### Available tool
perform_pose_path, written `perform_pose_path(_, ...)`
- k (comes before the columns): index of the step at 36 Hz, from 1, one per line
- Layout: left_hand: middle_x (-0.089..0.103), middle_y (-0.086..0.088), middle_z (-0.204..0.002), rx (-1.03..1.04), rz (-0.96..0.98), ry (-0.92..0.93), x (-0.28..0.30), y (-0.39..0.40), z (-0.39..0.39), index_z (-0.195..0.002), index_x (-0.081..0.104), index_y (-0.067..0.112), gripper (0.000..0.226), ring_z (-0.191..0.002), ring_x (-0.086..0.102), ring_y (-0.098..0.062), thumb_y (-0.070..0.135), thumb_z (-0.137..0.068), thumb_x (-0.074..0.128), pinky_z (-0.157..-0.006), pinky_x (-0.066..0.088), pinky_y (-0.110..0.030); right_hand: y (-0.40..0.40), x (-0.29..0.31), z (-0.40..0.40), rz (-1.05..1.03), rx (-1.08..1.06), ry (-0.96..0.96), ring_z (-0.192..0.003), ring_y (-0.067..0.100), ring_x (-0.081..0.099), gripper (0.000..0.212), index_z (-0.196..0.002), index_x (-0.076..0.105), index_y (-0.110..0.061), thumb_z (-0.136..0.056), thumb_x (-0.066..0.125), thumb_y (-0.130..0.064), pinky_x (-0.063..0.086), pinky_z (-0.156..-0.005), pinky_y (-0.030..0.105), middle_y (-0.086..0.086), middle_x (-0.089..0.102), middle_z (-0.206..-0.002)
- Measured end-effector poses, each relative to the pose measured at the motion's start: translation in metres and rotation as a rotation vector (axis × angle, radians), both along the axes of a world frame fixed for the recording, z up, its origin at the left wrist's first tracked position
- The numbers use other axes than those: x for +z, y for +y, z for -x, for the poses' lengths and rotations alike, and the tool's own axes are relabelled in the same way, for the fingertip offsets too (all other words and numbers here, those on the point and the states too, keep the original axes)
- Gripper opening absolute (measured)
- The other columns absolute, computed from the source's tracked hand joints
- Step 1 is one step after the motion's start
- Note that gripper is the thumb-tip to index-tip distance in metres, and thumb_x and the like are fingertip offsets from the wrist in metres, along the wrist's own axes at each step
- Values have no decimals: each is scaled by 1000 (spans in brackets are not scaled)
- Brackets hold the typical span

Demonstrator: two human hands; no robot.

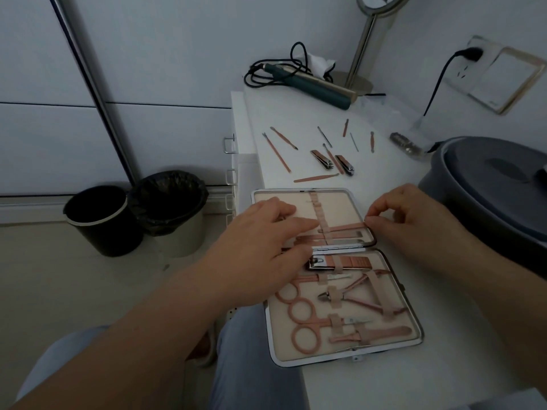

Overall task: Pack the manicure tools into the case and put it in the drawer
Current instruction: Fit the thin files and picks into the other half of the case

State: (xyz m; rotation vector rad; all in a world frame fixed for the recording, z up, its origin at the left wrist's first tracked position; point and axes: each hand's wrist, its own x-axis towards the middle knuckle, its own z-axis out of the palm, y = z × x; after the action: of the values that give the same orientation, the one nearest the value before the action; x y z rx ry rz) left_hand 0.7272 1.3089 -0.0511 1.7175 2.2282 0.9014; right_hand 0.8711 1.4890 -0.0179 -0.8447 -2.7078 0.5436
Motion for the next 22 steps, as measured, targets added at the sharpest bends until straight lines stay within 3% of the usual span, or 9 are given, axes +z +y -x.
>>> perform_pose_path(10,35,10,-136,-2,23,15,-2,0,3,-127,45,43,42,-117,20,1,50,-86,36,-99,14,-21,3,8,7,-78,194,-133,-78,-6,43,20,-73,51,-45,-85,59,-32,28,-61,9,-21,45,-92)
perform_pose_path(22,35,9,-133,-3,27,41,-4,1,3,-126,40,50,40,-117,19,0,54,-86,36,-99,17,-24,6,14,27,-29,271,-354,-73,-2,46,19,-71,53,-38,-87,55,-30,30,-57,13,-20,43,-90)
